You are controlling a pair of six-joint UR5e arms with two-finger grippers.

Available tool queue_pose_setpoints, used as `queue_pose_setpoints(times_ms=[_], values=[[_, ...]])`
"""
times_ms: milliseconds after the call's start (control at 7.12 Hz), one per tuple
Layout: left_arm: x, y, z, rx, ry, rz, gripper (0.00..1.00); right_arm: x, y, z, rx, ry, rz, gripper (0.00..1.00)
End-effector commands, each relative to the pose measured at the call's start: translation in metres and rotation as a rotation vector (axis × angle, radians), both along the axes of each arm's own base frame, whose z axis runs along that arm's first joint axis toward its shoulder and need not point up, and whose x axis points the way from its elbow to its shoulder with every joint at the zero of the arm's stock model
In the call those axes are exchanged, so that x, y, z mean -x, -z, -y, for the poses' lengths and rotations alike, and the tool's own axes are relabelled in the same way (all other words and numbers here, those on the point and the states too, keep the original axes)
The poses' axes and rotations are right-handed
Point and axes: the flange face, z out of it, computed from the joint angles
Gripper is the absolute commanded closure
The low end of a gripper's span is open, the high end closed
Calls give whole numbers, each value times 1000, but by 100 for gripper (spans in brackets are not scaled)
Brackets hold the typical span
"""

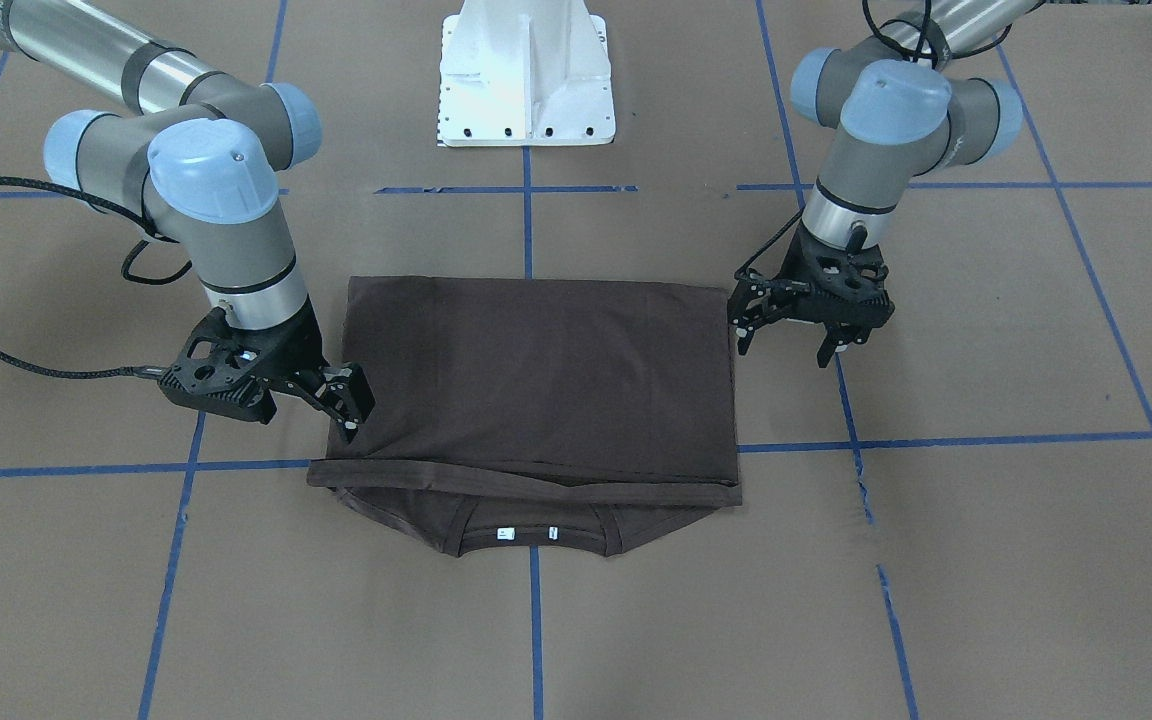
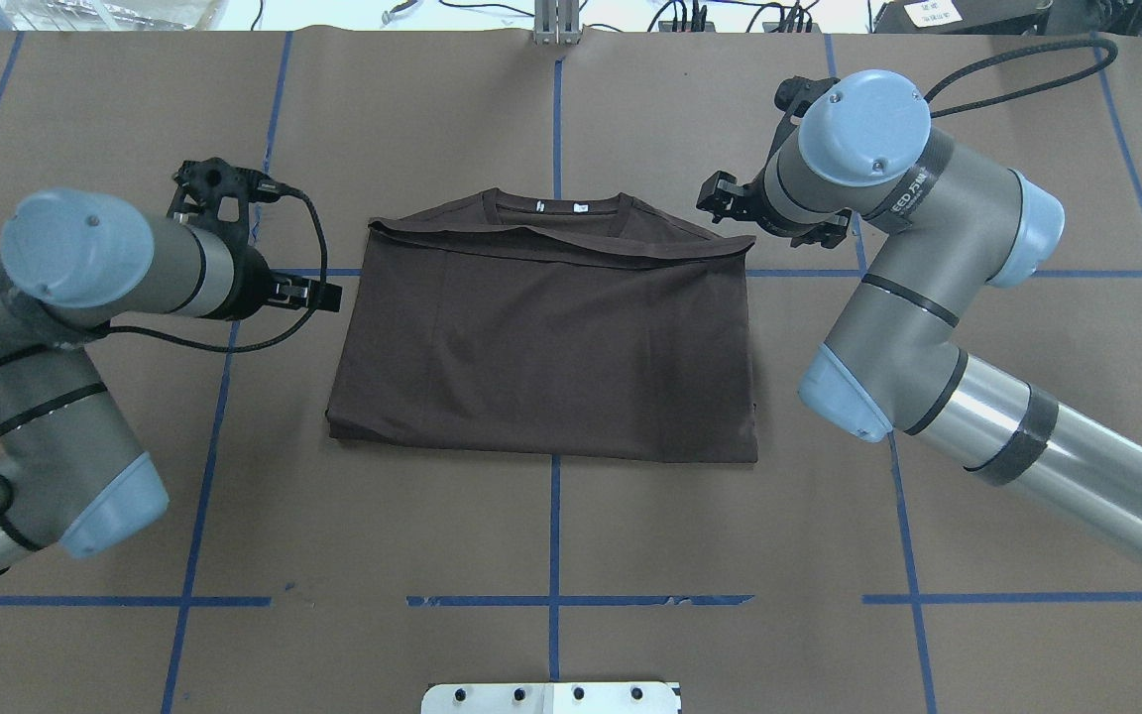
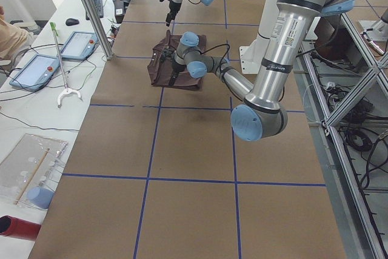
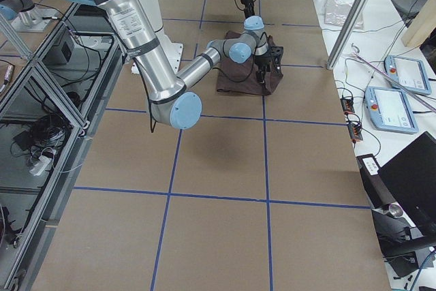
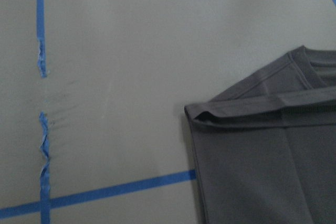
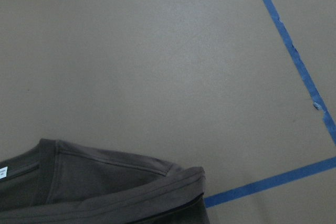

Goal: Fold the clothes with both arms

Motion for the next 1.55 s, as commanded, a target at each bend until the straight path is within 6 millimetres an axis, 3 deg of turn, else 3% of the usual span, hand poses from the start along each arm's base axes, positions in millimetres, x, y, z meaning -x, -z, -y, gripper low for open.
queue_pose_setpoints(times_ms=[0,281,562,843,983,1124,1405], values=[[-25,-28,-65,135,42,-89,46,-4,1,-1,-5,2,2,0],[-57,-27,-99,226,65,-146,50,-5,2,-2,-9,3,5,0],[-71,-24,-113,254,56,-157,51,-5,0,-2,-7,3,3,0],[-72,-26,-113,254,59,-154,56,-5,0,-3,-7,3,3,0],[-72,-25,-113,253,57,-153,85,-5,0,-3,-7,3,3,0],[-72,-26,-113,252,57,-151,100,-5,0,-3,-7,3,3,0],[-70,-28,-112,245,57,-145,100,-6,0,-3,-7,3,3,0]])
